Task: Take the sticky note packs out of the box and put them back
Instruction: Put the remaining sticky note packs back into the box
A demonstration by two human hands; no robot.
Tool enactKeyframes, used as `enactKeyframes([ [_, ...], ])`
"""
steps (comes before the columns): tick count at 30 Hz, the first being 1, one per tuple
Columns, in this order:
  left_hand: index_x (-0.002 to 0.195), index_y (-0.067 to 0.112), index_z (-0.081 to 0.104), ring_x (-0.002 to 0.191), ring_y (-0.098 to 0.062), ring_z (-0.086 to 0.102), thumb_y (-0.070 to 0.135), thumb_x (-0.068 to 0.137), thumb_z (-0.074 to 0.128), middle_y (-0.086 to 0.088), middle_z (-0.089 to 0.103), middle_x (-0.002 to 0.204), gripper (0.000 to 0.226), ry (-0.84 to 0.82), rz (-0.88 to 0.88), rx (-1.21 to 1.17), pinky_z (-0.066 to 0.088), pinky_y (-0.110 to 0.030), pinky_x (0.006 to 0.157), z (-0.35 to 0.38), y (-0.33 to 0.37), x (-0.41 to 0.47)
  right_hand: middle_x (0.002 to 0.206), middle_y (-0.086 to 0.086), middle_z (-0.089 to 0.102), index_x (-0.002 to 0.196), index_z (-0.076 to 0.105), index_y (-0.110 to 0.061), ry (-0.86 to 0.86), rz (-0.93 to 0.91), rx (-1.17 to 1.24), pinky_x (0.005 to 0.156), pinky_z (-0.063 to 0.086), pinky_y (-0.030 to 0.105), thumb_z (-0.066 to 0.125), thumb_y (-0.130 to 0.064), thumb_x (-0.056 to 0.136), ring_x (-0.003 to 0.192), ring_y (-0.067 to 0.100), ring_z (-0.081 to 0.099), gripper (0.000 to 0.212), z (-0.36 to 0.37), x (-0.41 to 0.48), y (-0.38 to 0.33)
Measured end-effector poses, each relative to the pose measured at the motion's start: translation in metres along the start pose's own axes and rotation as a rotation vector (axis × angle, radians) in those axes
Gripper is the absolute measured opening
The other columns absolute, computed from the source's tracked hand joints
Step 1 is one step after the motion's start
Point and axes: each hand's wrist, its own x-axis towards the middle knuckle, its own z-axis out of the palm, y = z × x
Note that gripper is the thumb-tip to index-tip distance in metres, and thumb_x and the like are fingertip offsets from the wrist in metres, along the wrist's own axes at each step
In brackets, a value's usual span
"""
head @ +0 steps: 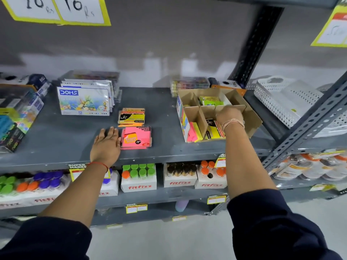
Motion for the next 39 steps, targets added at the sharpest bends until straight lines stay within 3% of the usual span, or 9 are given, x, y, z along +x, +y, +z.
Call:
enactKeyframes([
  [3, 0.146, 0.01, 0.019, 0.145, -0.029, 0.009, 0.024, 0.099, 0.023, -0.006, 0.017, 0.157, 0.049, -0.001, 0.002, -0.007, 0.012, -0.04, 0.12, -0.002, 0.0, -0.002, 0.103, 0.018, 0.066, 0.106, 0.06, 0.001, 0.104, -0.315, 0.124, 0.077, 0.043, 0.032, 0.055, -0.028, 0.089, 0.103, 0.034, 0.06, 0.034, -0.011, -0.008, -0.038],
  [6, 0.146, 0.01, 0.02, 0.145, -0.029, 0.009, 0.025, 0.1, 0.024, -0.006, 0.017, 0.157, 0.049, 0.004, 0.014, -0.021, 0.013, -0.04, 0.12, -0.003, -0.001, -0.003, 0.14, 0.014, 0.049, 0.136, 0.042, -0.01, -0.299, -0.666, 0.251, 0.108, 0.033, 0.032, 0.066, -0.04, 0.08, 0.133, 0.025, 0.041, 0.068, 0.003, -0.035, -0.084],
  [9, 0.146, 0.01, 0.02, 0.145, -0.029, 0.01, 0.025, 0.1, 0.024, -0.005, 0.018, 0.157, 0.048, 0.013, 0.016, -0.032, 0.014, -0.039, 0.12, -0.001, -0.001, -0.004, 0.155, 0.004, 0.027, 0.146, 0.024, -0.015, -0.591, -0.852, 0.122, 0.113, 0.021, 0.027, 0.077, -0.033, 0.072, 0.141, 0.019, 0.026, 0.092, 0.039, -0.057, -0.104],
  [14, 0.146, 0.011, 0.019, 0.146, -0.027, 0.01, 0.024, 0.099, 0.022, -0.004, 0.019, 0.157, 0.048, 0.037, 0.003, -0.04, 0.013, -0.037, 0.12, 0.001, 0.0, -0.002, 0.131, 0.01, 0.053, 0.126, 0.043, -0.01, -0.676, -0.851, -0.053, 0.092, 0.04, 0.03, 0.085, -0.031, 0.061, 0.113, 0.025, 0.051, 0.08, 0.085, -0.06, -0.103],
  [17, 0.146, 0.012, 0.018, 0.146, -0.026, 0.01, 0.024, 0.099, 0.021, -0.003, 0.019, 0.157, 0.048, 0.047, -0.002, -0.038, 0.012, -0.037, 0.12, 0.004, 0.0, -0.001, 0.117, 0.011, 0.055, 0.109, 0.049, -0.009, -0.628, -0.886, -0.064, 0.075, 0.036, 0.026, 0.085, -0.028, 0.059, 0.094, 0.019, 0.046, 0.066, 0.097, -0.057, -0.103],
  [21, 0.146, 0.013, 0.018, 0.146, -0.025, 0.009, 0.025, 0.099, 0.021, -0.002, 0.02, 0.157, 0.048, 0.049, 0.0, -0.039, 0.011, -0.037, 0.12, 0.006, -0.002, -0.001, 0.11, 0.009, 0.053, 0.091, 0.045, -0.016, -0.612, -0.923, -0.066, 0.073, 0.035, 0.026, 0.084, -0.026, 0.059, 0.093, 0.018, 0.043, 0.052, 0.101, -0.055, -0.106],
  [27, 0.145, 0.012, 0.021, 0.146, -0.026, 0.009, 0.024, 0.099, 0.023, -0.003, 0.021, 0.157, 0.047, 0.052, 0.006, -0.055, 0.012, -0.038, 0.12, 0.005, -0.001, -0.001, 0.094, 0.001, 0.051, 0.09, 0.043, -0.021, -0.543, -0.944, -0.054, 0.061, 0.028, 0.023, 0.08, -0.023, 0.057, 0.092, 0.019, 0.042, 0.049, 0.102, -0.06, -0.103],
  [35, 0.144, 0.007, 0.025, 0.146, -0.025, 0.013, 0.022, 0.099, 0.024, -0.009, 0.023, 0.156, 0.047, 0.07, 0.01, -0.107, 0.011, -0.037, 0.119, 0.004, 0.005, -0.005, 0.094, 0.003, 0.057, 0.094, 0.053, -0.017, -0.396, -0.859, 0.171, 0.06, 0.037, 0.025, 0.08, -0.02, 0.054, 0.087, 0.02, 0.046, 0.048, 0.081, -0.061, -0.086],
  [39, 0.143, 0.004, 0.025, 0.145, -0.028, 0.014, 0.023, 0.1, 0.023, -0.012, 0.022, 0.155, 0.048, 0.066, 0.053, -0.086, 0.012, -0.038, 0.119, 0.009, 0.022, -0.01, 0.093, -0.001, 0.058, 0.095, 0.058, -0.015, -0.306, -0.743, 0.405, 0.071, 0.046, 0.029, 0.083, -0.015, 0.054, 0.087, 0.02, 0.056, 0.048, 0.047, -0.061, -0.078],
])
